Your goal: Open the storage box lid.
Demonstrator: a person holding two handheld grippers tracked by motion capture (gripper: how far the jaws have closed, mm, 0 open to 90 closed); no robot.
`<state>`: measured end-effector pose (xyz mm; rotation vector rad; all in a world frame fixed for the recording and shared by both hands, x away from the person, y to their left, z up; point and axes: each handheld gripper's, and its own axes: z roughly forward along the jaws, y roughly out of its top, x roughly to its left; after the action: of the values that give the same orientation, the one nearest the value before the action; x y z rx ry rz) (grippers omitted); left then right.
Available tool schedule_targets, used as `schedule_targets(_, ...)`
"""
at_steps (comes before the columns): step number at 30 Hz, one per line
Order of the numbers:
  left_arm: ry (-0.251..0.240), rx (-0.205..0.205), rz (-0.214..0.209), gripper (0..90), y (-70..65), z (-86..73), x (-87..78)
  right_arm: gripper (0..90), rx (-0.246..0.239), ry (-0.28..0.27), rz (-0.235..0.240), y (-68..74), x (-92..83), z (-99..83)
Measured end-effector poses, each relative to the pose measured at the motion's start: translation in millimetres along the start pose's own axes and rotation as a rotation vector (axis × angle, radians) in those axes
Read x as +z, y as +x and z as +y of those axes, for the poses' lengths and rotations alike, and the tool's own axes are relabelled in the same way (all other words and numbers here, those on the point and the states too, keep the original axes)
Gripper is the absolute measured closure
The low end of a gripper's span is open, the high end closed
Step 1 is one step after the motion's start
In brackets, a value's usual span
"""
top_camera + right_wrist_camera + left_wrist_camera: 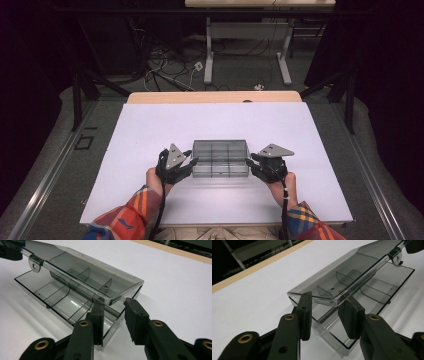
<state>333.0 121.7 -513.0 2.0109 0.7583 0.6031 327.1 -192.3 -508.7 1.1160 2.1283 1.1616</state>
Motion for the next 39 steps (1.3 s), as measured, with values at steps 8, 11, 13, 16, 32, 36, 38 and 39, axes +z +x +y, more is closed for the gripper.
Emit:
schedule_targets(8,-0.015,0.003,0.008,66.4,2.1,1.7,-0.1,69.7,-0.007,-0.003,-0.008,-0.6,0.1,2.1)
schedule_targets(11,-0.019,0.006,0.011,67.0,2.6,2.0,-0.1,69.7,-0.012,0.007,-0.009,-1.3,1.0,2.5)
schedule_targets(13,-0.020,0.007,0.011,67.3,2.9,2.1,-0.1,69.6,-0.020,-0.005,-0.017,-1.1,2.0,3.1)
schedule_targets(16,-0.022,0.007,0.012,67.5,2.8,2.3,0.0,69.4,-0.021,-0.014,-0.028,0.9,2.0,5.0)
schedule_targets(32,-0.024,0.011,0.014,67.9,3.3,4.0,0.3,70.3,-0.037,-0.033,-0.041,1.6,1.4,11.0)
schedule_targets(36,-0.021,0.011,0.011,67.9,4.8,4.5,0.9,70.3,-0.037,-0.031,-0.038,1.0,1.4,11.9)
schedule_targets(38,-0.020,0.011,0.012,67.9,5.5,4.8,1.1,70.2,-0.038,-0.039,-0.039,0.6,2.2,12.6)
schedule_targets(39,-0.022,0.011,0.013,67.9,6.0,5.0,1.1,70.2,-0.039,-0.036,-0.037,0.1,2.0,13.5)
